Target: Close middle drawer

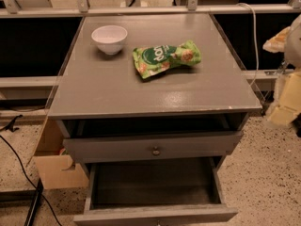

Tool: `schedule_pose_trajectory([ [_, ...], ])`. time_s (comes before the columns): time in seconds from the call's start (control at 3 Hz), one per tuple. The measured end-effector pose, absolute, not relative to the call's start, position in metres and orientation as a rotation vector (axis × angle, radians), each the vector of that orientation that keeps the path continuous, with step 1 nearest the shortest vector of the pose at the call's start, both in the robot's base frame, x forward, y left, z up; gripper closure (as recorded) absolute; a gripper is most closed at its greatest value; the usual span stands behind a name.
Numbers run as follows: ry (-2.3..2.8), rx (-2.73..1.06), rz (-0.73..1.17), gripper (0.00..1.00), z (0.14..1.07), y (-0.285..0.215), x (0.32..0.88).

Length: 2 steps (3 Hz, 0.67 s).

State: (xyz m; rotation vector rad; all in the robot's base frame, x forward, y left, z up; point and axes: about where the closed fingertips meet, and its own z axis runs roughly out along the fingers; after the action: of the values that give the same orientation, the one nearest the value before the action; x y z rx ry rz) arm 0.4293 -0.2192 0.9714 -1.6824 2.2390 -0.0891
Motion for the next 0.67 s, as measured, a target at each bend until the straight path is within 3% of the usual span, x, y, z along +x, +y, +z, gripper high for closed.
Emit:
schedule_pose_trajectory([
  [0.67, 2.254, -1.578, 0.044, 0.0, 0.91, -0.22, 0.402],
])
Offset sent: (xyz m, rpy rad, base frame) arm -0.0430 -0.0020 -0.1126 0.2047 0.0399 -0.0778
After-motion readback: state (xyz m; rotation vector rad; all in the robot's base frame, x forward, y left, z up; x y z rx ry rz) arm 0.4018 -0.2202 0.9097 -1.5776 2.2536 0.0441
